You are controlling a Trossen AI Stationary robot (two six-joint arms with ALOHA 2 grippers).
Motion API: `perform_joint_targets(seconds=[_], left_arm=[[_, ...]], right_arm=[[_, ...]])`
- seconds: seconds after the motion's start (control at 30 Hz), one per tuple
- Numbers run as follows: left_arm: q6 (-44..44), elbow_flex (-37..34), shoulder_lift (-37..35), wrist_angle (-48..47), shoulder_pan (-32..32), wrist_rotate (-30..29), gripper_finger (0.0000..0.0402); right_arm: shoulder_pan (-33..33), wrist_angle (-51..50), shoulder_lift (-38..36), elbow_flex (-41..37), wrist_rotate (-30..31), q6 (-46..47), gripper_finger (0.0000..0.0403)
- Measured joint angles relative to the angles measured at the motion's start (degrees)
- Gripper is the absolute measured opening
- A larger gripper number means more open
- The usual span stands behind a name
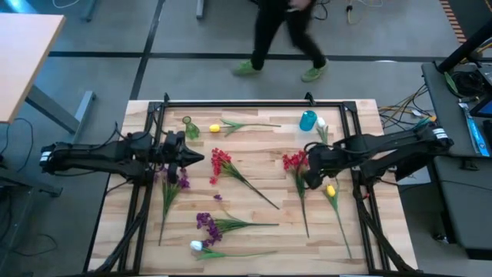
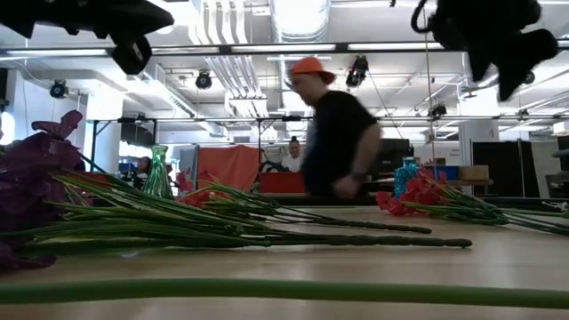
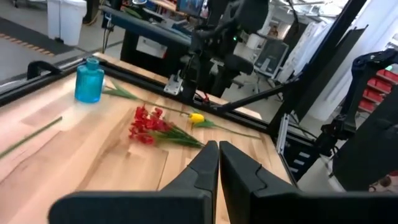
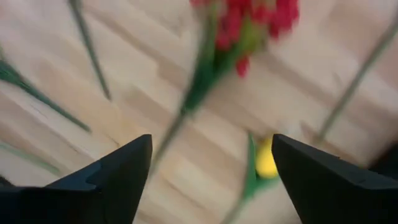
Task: Sort flowers into vase by color
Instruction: Put the bottom yellow tulip into the blue vase
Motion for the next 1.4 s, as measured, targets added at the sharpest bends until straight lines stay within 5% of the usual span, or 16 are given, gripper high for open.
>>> perform_joint_targets(seconds=[0.37,0.7,1.4], left_arm=[[-2.88,-0.62,0.02,-2.63,-1.53,0.07,0.0],[-2.75,-0.91,0.06,-4.18,-2.14,0.2,0.0],[4.39,4.44,2.68,-0.91,-2.03,-4.41,0.0]], right_arm=[[10.9,-4.95,2.88,-4.05,-6.54,13.91,0.0314],[18.99,4.68,2.98,-9.06,-9.67,24.54,0.0287],[22.42,17.66,2.96,-27.1,-9.19,30.34,0.0202]])
